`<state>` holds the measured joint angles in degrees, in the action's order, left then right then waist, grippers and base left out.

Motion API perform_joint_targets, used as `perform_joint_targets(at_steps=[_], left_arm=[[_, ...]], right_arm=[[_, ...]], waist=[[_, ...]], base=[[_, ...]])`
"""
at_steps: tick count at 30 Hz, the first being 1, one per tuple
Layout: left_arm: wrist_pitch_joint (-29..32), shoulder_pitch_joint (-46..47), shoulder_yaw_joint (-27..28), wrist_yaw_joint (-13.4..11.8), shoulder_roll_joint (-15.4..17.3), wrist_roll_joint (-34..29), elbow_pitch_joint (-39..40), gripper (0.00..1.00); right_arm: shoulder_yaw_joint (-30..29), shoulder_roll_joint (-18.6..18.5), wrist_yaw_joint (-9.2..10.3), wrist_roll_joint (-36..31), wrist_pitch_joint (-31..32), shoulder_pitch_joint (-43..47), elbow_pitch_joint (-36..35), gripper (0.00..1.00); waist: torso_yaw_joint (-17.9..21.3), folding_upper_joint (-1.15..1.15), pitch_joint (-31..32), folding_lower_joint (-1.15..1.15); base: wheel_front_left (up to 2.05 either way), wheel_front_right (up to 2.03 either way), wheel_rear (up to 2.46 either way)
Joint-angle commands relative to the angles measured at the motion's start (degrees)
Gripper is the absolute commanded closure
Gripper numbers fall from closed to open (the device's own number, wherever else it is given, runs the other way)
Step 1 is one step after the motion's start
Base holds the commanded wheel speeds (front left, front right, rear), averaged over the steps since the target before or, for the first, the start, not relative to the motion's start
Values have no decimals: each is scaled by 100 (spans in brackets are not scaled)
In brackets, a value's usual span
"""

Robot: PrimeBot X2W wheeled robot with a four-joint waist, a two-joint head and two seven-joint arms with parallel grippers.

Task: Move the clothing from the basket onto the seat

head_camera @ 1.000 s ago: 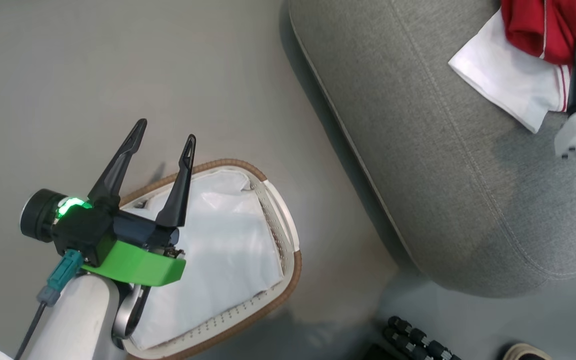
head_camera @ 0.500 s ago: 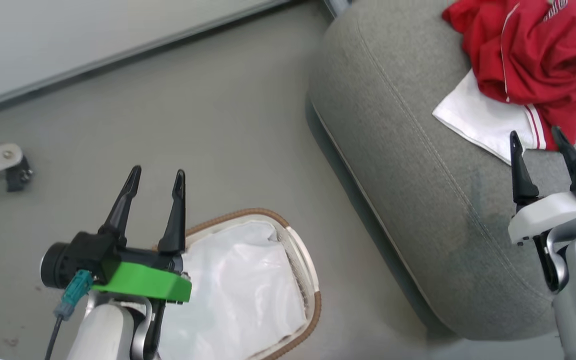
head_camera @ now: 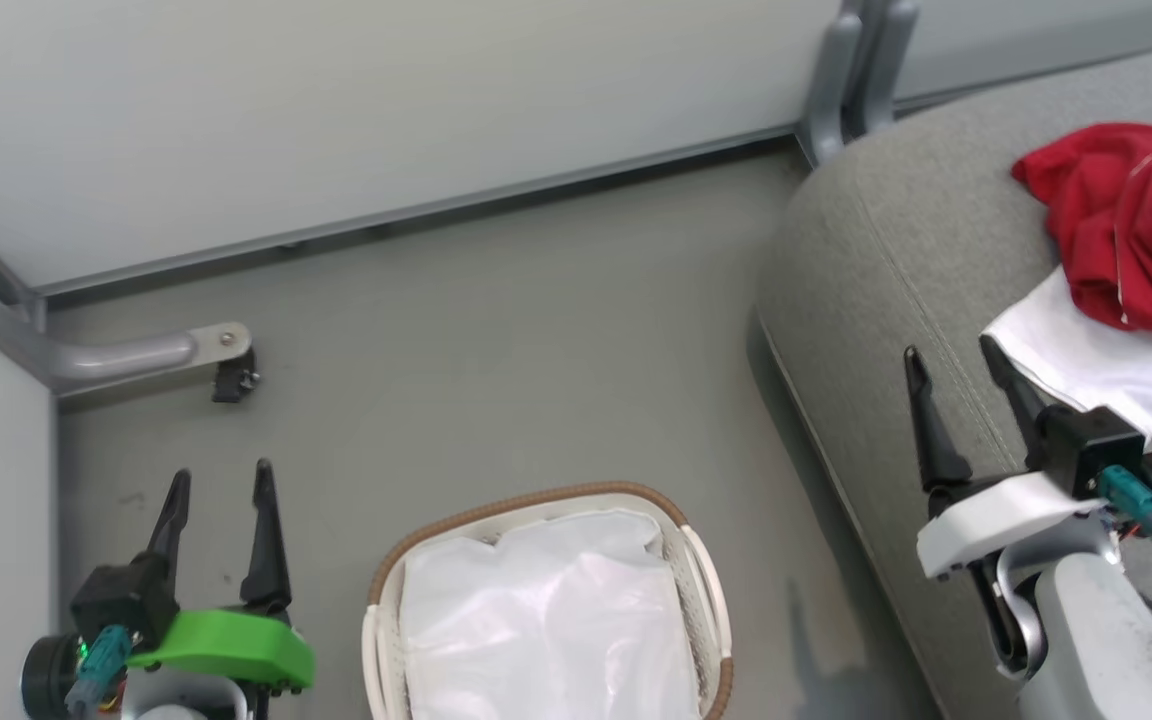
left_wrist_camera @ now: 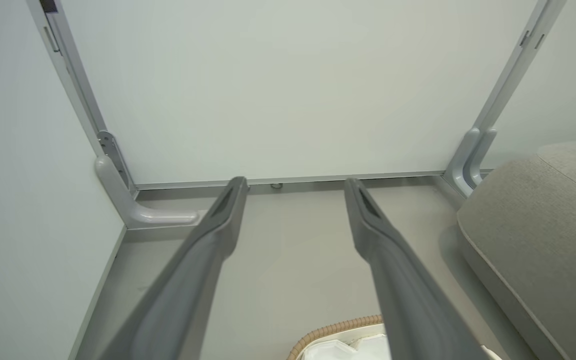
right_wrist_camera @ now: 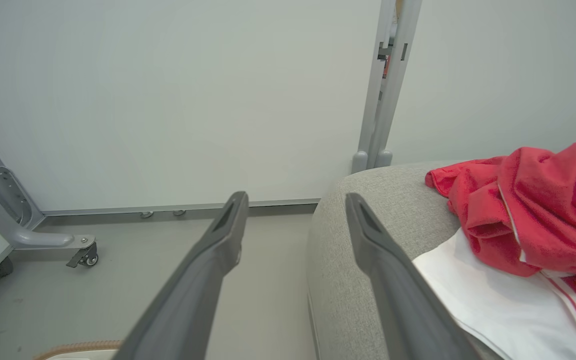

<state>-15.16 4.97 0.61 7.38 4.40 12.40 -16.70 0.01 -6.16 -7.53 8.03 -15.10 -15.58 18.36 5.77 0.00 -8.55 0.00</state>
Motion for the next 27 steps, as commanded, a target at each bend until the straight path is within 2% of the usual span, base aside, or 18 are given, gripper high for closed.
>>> perform_joint_targets(at_steps=[1, 10, 21, 22, 27], left_arm=[[3, -149, 100, 17, -24, -103, -77, 0], [3, -334, 589, 18, -101, -261, -367, 0], [3, -809, 457, 18, -142, 112, -317, 0], [3, -836, 427, 18, -143, 132, -308, 100], [84, -737, 467, -1, -187, 337, -491, 100]], right_arm=[[9, 25, 8, -2, -9, 169, -16, 0], [208, 261, 8, 23, -9, 547, -55, 0], [310, 311, 8, 301, -9, 1147, -13, 0], [319, 311, 8, 323, -9, 1173, -36, 100], [288, 357, 0, 520, 57, 1170, 103, 100]], waist=[[-454, 0, 462, 0], [-568, 0, 676, 0], [-623, 0, 850, 0], [-626, 0, 847, 0], [-624, 0, 851, 0]], base=[[0, 0, 0], [0, 0, 0], [0, 0, 0], [0, 0, 0], [0, 0, 0]])
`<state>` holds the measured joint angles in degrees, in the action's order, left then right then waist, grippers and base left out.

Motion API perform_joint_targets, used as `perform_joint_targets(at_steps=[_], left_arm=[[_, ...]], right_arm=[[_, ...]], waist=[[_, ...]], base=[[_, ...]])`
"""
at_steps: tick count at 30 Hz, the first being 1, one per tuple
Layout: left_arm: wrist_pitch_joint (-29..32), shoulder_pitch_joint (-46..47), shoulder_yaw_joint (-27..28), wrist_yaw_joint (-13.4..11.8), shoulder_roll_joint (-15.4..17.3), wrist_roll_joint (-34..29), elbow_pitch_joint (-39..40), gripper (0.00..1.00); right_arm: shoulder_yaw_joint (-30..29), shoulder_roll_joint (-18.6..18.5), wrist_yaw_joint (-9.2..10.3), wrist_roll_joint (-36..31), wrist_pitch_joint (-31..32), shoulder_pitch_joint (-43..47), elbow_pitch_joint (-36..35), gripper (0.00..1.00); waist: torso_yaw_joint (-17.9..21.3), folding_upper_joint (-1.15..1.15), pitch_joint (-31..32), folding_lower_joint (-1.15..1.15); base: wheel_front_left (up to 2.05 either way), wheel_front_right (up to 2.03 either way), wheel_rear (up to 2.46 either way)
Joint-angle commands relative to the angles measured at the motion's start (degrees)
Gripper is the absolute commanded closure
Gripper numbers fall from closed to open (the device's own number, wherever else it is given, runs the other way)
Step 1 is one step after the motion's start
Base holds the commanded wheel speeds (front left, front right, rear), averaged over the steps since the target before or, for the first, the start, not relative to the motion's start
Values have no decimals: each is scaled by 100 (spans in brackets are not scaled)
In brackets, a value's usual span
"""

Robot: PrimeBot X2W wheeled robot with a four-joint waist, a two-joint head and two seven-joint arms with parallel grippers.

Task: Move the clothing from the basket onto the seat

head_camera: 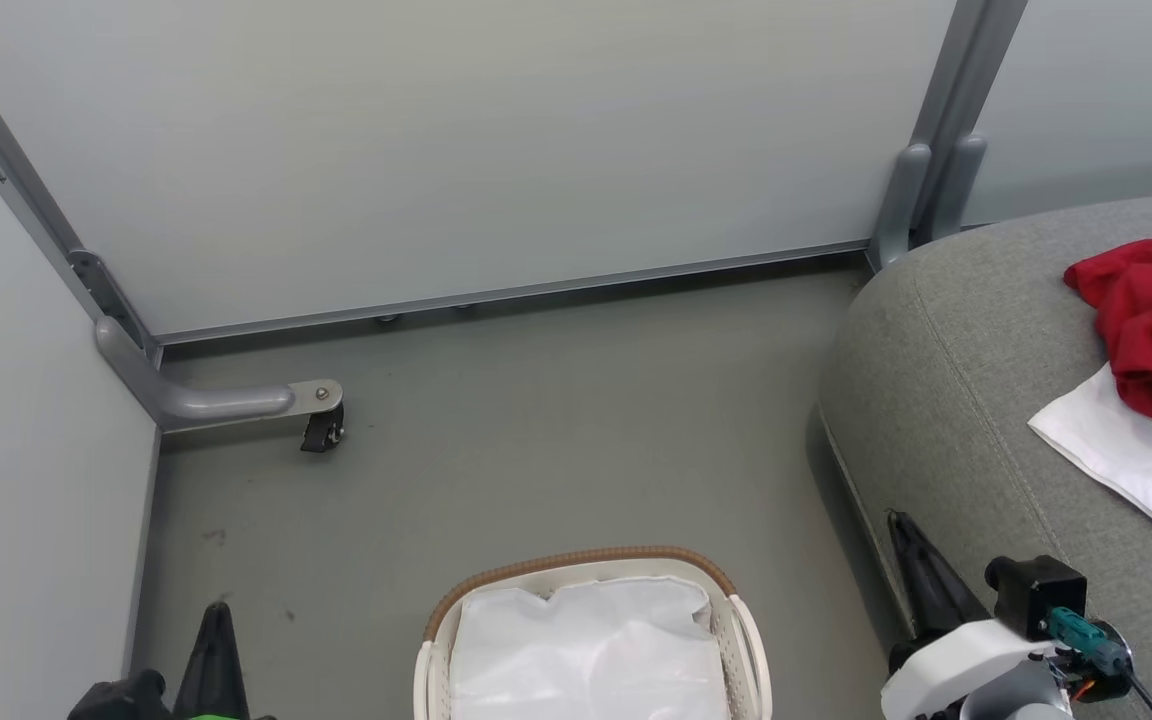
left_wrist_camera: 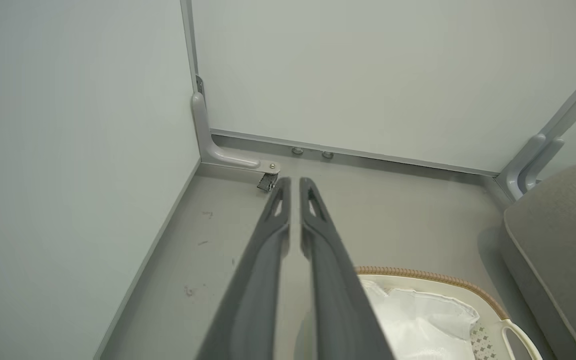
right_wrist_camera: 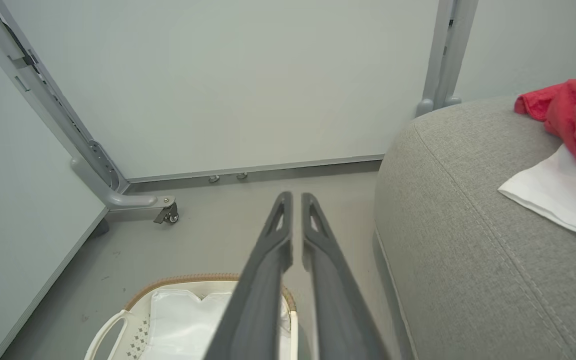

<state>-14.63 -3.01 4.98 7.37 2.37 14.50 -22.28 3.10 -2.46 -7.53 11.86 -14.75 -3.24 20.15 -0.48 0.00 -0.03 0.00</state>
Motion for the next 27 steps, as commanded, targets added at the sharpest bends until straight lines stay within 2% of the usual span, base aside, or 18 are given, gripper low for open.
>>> perform_joint_targets(at_steps=[1, 27], left_arm=[[75, 85, 42, 1, 17, 252, 68, 100], [713, 353, 57, 5, 33, 2688, 353, 100]], right_arm=[[-37, -14, 0, 271, 57, -70, -83, 100], [-341, -27, 2, 2778, 726, -160, -273, 100]], waist=[[1, 0, 0, 0], [11, 0, -3, 0]], base=[[0, 0, 0], [0, 0, 0]])
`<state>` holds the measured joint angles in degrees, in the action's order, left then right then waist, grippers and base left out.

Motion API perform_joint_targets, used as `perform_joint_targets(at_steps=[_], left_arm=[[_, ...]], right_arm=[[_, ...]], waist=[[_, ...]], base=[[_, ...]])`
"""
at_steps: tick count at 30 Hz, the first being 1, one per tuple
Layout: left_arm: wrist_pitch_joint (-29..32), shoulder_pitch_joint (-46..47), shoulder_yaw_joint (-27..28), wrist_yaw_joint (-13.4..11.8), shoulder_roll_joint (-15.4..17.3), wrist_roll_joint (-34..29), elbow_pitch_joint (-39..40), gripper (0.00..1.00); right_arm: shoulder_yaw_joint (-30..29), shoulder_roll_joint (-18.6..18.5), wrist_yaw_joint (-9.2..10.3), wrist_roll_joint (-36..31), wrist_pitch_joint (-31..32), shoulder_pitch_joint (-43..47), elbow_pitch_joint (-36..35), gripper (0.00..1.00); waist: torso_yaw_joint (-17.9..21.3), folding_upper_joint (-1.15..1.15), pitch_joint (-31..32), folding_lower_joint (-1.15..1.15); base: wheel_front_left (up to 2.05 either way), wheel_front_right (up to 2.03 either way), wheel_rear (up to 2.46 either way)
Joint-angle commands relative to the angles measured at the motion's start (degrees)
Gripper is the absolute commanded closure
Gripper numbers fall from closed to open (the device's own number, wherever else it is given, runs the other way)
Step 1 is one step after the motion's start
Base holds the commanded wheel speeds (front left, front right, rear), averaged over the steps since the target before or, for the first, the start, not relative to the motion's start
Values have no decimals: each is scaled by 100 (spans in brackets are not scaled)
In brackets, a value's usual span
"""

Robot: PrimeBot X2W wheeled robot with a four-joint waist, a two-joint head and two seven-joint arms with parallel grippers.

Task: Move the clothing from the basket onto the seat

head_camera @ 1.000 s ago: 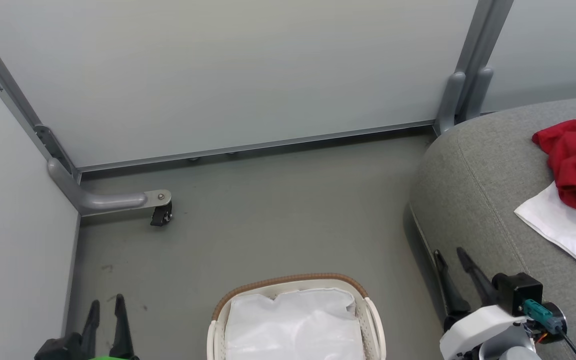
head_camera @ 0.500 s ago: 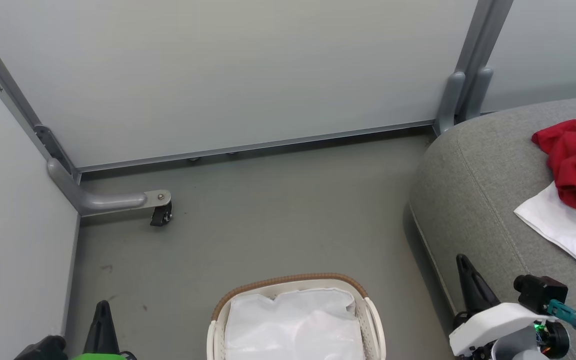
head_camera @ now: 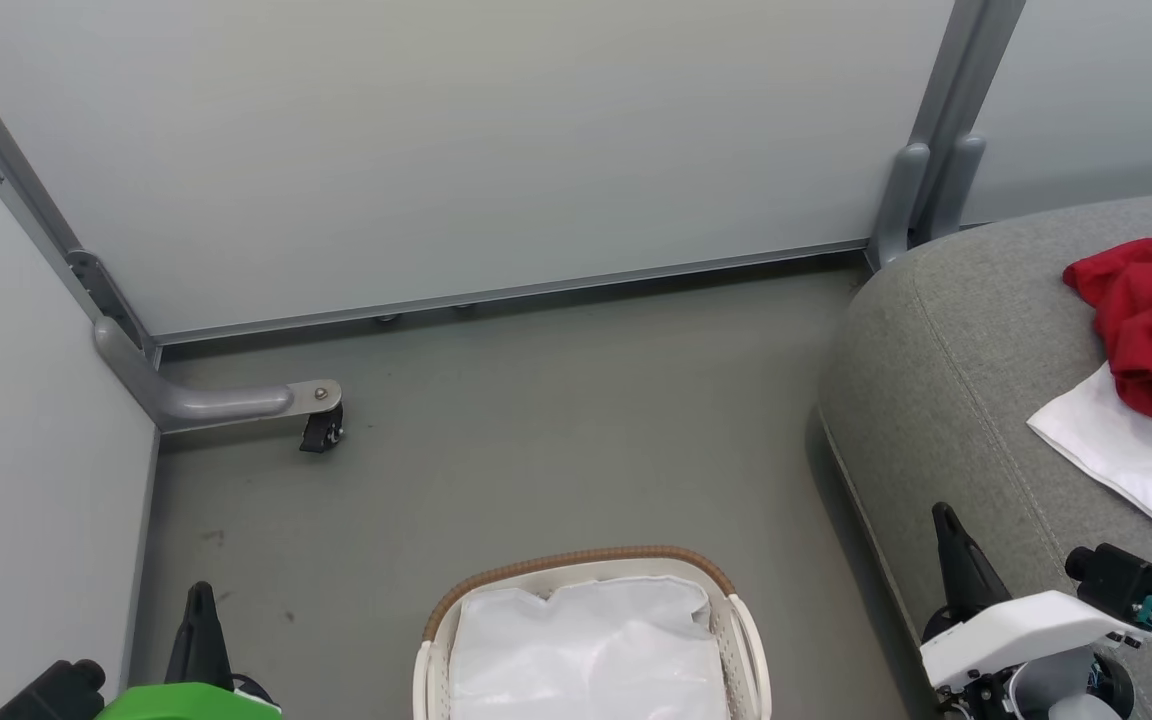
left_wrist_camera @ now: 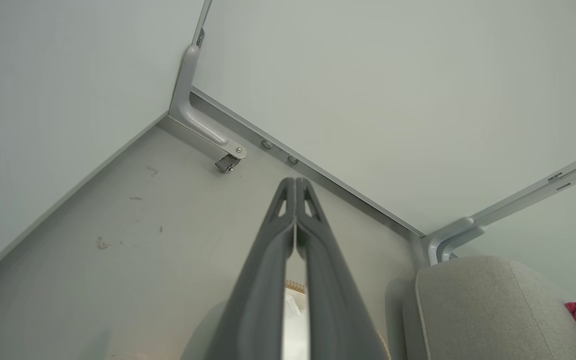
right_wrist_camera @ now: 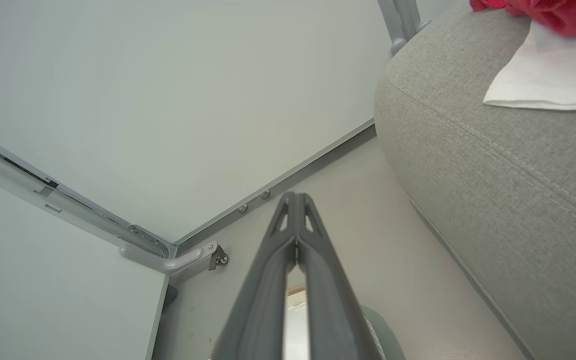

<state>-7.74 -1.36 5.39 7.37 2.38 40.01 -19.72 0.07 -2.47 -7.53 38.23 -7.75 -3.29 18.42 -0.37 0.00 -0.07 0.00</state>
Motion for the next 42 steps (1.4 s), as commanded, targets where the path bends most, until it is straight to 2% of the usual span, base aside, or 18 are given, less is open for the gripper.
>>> perform_joint_targets(at_steps=[1, 18, 42], left_arm=[[43, 197, 18, 5, 32, 209, 104, 100], [408, 358, 48, 8, 42, 1522, 233, 100], [802, 532, 80, 12, 54, 2936, 369, 100]], right_arm=[[-47, -26, 2, 214, 45, -158, -104, 100], [-213, -34, 3, 1572, 411, -202, -200, 100], [-390, -42, 4, 3028, 803, -260, -301, 100]], waist=[[0, 0, 0, 0], [7, 0, -2, 0], [16, 0, -5, 0]], base=[[0, 0, 0], [0, 0, 0], [0, 0, 0]])
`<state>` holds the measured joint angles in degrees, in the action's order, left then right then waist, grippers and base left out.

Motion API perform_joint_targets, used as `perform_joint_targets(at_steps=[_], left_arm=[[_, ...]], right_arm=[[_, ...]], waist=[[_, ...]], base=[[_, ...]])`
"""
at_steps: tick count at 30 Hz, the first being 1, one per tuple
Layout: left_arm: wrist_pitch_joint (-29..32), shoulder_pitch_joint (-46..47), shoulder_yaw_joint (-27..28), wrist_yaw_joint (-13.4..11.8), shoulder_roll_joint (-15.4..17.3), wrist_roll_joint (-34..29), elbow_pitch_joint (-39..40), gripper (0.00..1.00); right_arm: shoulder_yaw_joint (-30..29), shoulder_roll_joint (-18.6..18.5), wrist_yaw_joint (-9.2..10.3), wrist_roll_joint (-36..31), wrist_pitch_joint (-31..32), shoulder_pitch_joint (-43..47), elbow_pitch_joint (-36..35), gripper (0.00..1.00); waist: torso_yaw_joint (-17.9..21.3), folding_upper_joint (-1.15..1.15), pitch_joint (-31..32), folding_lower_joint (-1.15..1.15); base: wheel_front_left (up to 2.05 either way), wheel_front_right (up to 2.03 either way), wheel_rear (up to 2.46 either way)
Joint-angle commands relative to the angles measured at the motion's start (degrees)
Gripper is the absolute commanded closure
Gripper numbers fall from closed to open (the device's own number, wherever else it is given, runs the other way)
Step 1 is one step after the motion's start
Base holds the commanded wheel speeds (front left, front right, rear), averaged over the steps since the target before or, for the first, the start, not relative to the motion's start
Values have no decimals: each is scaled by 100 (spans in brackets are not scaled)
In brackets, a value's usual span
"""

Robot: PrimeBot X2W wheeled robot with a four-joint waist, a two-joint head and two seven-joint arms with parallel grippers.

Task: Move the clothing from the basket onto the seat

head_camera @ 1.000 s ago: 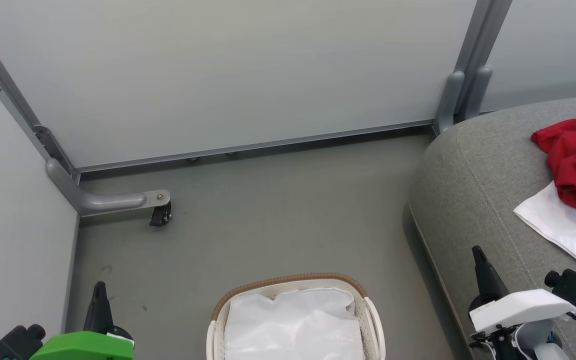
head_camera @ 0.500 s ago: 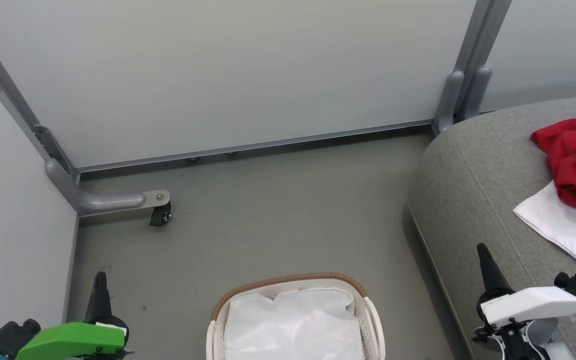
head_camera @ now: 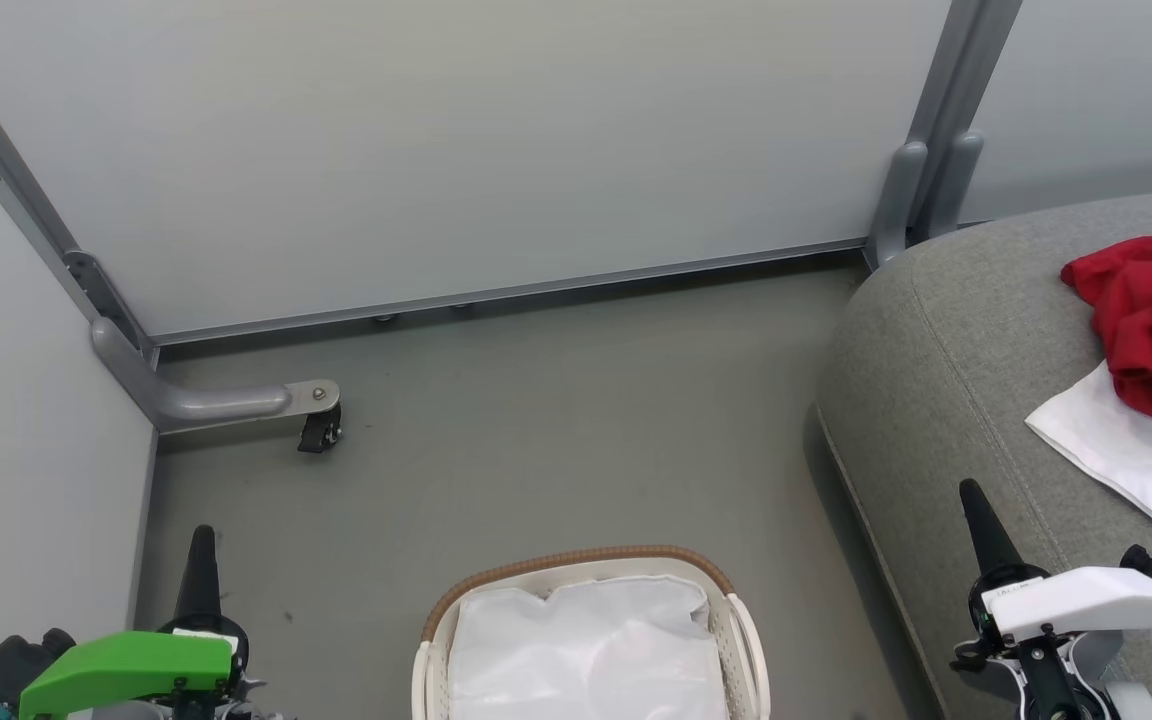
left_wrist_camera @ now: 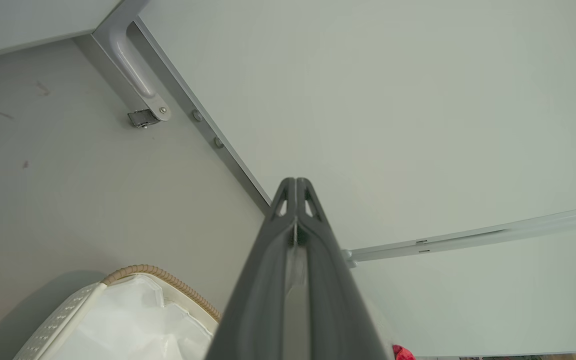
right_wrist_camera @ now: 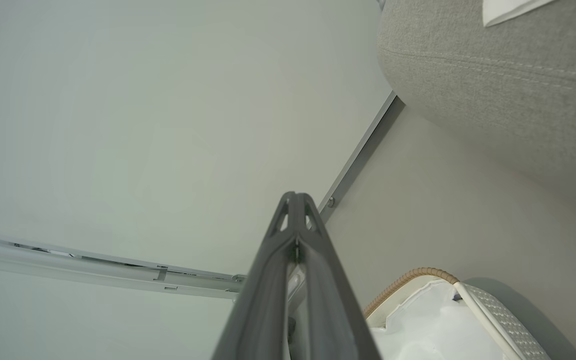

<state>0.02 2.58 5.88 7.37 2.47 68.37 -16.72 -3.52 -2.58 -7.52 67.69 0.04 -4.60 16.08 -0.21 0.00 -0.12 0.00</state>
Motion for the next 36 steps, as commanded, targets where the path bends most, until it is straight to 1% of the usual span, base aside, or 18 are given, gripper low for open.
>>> perform_joint_targets(at_steps=[1, 21, 36], left_arm=[[44, 144, 32, 13, 46, 159, 76, 100], [306, 257, 52, 16, 52, 1128, 160, 100], [483, 338, 64, 19, 56, 1741, 220, 100]], right_arm=[[-39, -32, 3, 144, 41, -130, -71, 100], [-158, -38, 3, 1145, 315, -151, -137, 100], [-236, -42, 4, 1788, 488, -179, -179, 100]], waist=[[0, 0, 0, 0], [8, 0, -2, 0], [14, 0, -4, 0]], base=[[0, 0, 0], [0, 0, 0], [0, 0, 0]])
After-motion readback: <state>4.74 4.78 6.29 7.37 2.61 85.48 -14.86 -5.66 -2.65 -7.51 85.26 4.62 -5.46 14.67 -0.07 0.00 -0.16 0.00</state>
